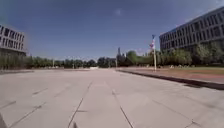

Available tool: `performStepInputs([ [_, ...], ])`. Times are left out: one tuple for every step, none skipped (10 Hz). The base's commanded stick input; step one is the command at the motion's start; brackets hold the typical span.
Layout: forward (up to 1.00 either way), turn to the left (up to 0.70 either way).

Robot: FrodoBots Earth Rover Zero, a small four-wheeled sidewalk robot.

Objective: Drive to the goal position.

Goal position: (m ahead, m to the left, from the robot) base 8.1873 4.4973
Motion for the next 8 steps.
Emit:
performStepInputs([
  [0.70, 0.00],
  [0.70, 0.00],
  [0.70, 0.00],
  [0.70, 0.00],
  [0.70, 0.14],
  [0.70, 0.35],
  [0.70, 0.35],
  [0.70, 0.35],
])
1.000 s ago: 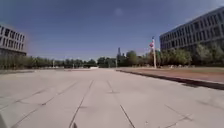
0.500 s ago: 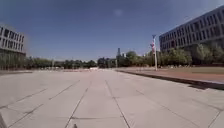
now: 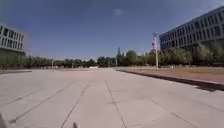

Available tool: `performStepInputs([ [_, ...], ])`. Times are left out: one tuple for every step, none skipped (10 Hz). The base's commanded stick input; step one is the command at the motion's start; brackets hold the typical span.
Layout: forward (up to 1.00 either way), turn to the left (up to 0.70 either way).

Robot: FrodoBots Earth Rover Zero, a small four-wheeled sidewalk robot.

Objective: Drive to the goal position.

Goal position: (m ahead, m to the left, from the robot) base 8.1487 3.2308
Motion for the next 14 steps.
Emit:
performStepInputs([
  [0.70, 0.35],
  [0.70, 0.35],
  [0.70, 0.35],
  [0.70, 0.35],
  [0.70, 0.15],
  [0.70, 0.00],
  [0.70, 0.00],
  [0.70, 0.00],
  [0.70, 0.00],
  [0.70, 0.00],
  [0.70, 0.00],
  [0.70, 0.00],
  [0.70, 0.00],
  [0.70, 0.00],
])
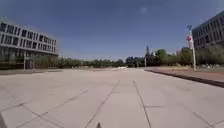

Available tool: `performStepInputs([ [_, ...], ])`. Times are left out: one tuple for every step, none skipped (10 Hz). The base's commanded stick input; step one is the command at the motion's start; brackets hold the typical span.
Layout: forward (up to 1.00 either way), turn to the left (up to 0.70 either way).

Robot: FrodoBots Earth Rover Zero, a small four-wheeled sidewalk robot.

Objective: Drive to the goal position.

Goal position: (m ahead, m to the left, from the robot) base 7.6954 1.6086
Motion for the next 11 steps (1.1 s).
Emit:
performStepInputs([
  [0.70, 0.00],
  [0.70, 0.00],
  [0.70, 0.00],
  [0.70, 0.00],
  [0.70, 0.00],
  [0.70, 0.00],
  [0.70, 0.00],
  [0.70, 0.00],
  [0.70, 0.00],
  [0.70, 0.00],
  [0.70, 0.00],
])
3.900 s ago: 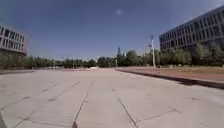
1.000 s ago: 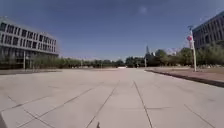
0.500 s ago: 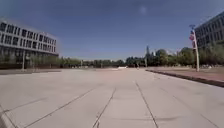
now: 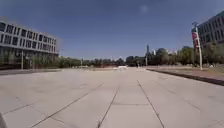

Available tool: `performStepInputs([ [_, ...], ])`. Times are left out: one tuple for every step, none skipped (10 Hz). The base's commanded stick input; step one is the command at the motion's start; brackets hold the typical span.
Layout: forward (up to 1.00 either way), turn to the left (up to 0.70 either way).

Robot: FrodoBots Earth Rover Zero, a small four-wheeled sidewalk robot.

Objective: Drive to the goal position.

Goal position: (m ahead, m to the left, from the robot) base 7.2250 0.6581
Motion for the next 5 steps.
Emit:
performStepInputs([
  [0.70, 0.00],
  [0.70, 0.00],
  [0.70, 0.00],
  [0.70, 0.00],
  [0.70, 0.00],
])
